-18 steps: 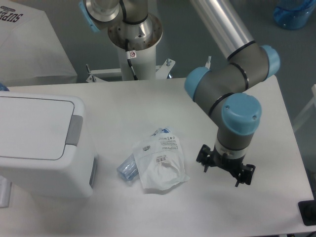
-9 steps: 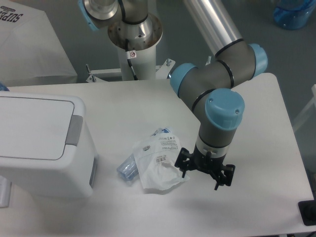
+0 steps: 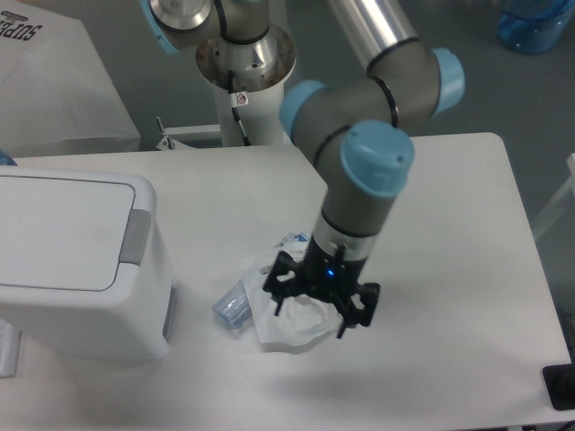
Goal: Open the trash can
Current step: 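Raise the gripper and swing it toward the white bin's lid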
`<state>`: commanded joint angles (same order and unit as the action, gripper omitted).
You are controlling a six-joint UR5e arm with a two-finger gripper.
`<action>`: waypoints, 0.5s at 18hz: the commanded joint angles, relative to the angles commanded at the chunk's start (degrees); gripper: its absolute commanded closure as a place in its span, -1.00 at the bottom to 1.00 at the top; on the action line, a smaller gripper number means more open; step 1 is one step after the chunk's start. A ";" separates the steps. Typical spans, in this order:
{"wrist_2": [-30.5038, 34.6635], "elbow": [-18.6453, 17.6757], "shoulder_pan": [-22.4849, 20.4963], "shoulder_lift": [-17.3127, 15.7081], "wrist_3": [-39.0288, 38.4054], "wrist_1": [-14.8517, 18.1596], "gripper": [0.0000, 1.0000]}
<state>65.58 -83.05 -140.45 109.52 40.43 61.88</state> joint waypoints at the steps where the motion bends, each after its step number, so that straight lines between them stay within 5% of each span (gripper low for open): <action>1: -1.67 0.00 0.09 -0.70 -0.61 0.00 -1.00; 9: -9.76 -0.35 0.26 -2.21 -5.19 0.00 -1.00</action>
<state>55.82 -83.41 -140.19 107.31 35.24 61.87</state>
